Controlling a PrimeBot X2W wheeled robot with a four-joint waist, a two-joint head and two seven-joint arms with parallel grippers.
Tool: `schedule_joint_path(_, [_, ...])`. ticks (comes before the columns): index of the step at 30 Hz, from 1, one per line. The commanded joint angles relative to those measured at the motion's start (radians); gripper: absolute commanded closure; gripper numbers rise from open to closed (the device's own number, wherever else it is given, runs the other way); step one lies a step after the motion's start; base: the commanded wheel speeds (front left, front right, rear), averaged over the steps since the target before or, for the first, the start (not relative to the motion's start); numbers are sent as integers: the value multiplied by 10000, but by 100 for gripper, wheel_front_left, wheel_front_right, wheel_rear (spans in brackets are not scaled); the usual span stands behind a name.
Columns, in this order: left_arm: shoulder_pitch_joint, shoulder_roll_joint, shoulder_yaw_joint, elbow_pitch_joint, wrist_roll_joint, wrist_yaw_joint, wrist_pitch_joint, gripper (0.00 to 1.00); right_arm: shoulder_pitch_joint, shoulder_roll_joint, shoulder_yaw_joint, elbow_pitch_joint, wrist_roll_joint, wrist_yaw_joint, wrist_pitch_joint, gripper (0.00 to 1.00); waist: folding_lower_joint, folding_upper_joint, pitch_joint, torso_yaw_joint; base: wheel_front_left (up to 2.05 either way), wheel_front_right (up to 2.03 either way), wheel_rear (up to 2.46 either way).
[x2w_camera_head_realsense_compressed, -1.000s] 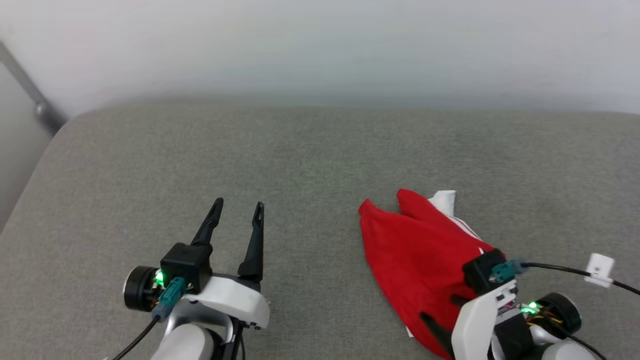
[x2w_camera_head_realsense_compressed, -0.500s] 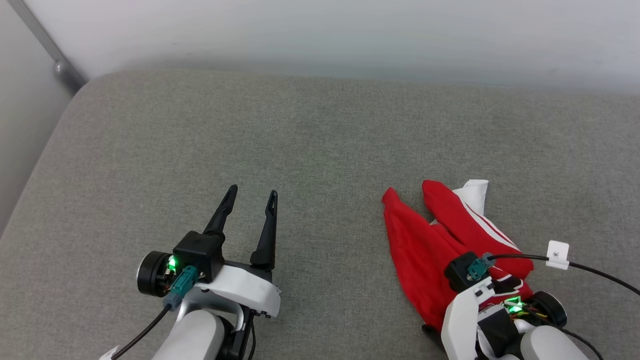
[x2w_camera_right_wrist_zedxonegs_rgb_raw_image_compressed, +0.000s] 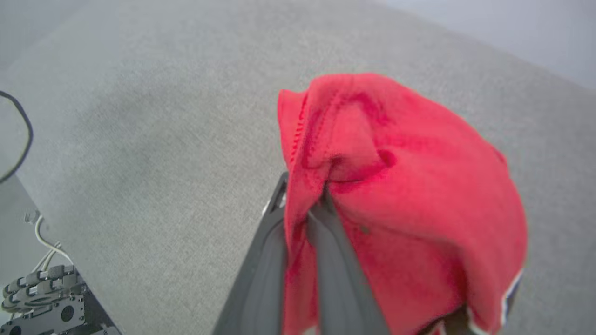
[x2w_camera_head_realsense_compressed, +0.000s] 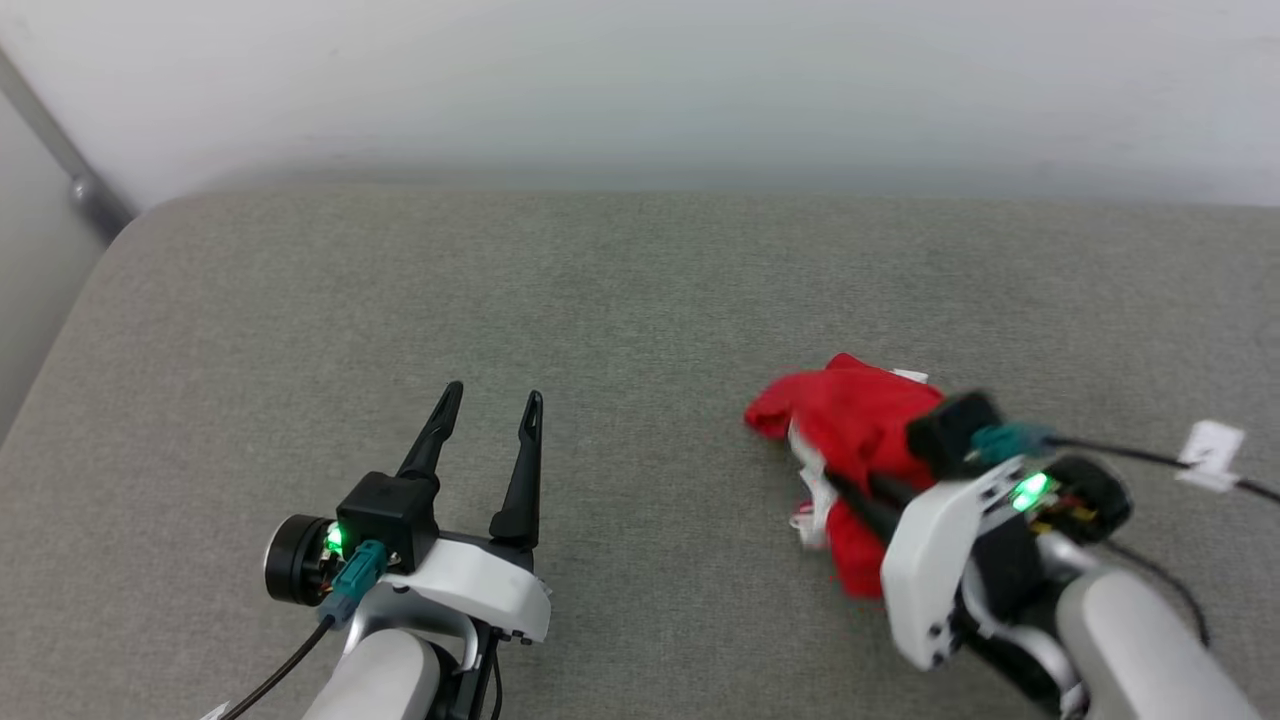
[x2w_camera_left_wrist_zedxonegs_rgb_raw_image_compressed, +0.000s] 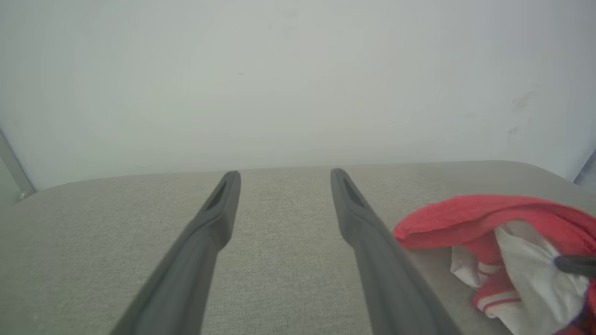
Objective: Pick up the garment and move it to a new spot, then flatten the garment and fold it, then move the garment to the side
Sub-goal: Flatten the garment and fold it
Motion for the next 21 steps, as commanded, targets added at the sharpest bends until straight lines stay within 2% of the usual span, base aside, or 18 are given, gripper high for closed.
schedule_joint_path(1, [102,65,-8,-25,-26,17,-37,0,-279,115,-478,-245,-89,-7,-341,100,-1,0,-63,-183,0,0,0])
schedule_joint_path(5, [139,123,-1,-109,-67,54,8,0,-393,314,-2183,-471,-405,-7,-935,100,-1,0,-36,-426,0,0,0])
schedule_joint_path(10, [103,145,-60,-192,-53,96,70,0,10,637,-4839,18,-678,-7,-1108,100,-1,0,90,-558,0,0,0])
schedule_joint_path(11, [103,145,-60,-192,-53,96,70,0,10,637,-4839,18,-678,-7,-1108,100,-1,0,90,-558,0,0,0])
schedule_joint_path(16, [-37,201,-81,-253,-65,58,113,0,441,1090,-7490,1256,-716,-5,-1186,100,-1,0,364,-574,0,0,0])
schedule_joint_path(20, [-89,230,-88,-280,-41,117,129,0,610,1270,-8763,2525,-921,-5,-1624,100,-1,0,550,-570,0,0,0])
schedule_joint_path(21, [-81,241,-88,-279,-47,131,124,0,601,1319,-8896,2784,-926,-5,-1814,56,-1,0,573,-579,0,0,0])
